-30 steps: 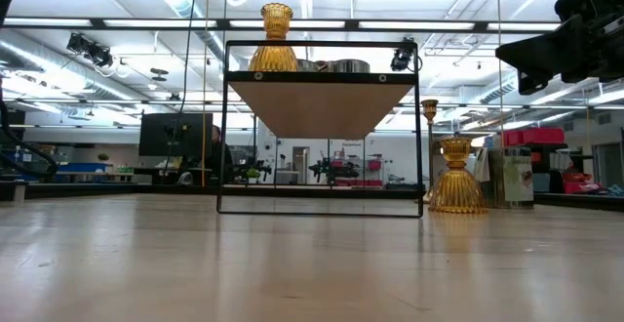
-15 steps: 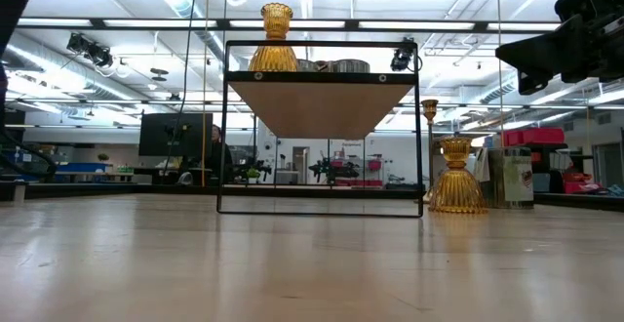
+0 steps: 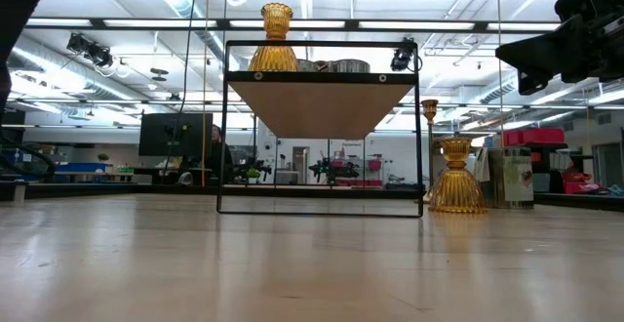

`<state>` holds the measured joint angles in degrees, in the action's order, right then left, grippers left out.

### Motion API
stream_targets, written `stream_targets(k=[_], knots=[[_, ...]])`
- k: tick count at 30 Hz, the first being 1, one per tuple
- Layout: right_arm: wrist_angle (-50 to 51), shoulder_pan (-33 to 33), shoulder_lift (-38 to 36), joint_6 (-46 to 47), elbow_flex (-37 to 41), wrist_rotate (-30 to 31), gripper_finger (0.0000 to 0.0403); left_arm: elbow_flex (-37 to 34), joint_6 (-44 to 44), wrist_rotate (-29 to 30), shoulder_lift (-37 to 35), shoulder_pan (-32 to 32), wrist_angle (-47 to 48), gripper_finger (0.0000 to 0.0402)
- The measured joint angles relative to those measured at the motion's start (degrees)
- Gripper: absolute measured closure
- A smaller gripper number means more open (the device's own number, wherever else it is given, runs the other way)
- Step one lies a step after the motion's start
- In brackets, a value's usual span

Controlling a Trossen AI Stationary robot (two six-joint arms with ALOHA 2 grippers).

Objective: Pick & Place candle stick holders
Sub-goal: Put the bottom gold candle holder aligned with the other candle holder on the shelf

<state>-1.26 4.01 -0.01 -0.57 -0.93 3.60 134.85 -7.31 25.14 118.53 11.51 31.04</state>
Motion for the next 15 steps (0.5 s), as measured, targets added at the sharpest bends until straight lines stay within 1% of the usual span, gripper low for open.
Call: stream_targets(k=[5,10,15], knots=[[0.00,0.01,0.00,-0.01,0.01,0.20,0.0376,-0.09,0.02,-1.38,-0.80,-0.92,2.36,0.0379],[-0.02,0.02,0.00,-0.01,0.02,0.17,0.0376,-0.15,0.07,-5.12,-1.62,-2.07,3.18,0.0379],[-0.02,0.01,0.00,0.01,0.00,0.15,0.0376,-0.15,0.15,-8.59,-3.90,-3.84,4.75,0.0379]])
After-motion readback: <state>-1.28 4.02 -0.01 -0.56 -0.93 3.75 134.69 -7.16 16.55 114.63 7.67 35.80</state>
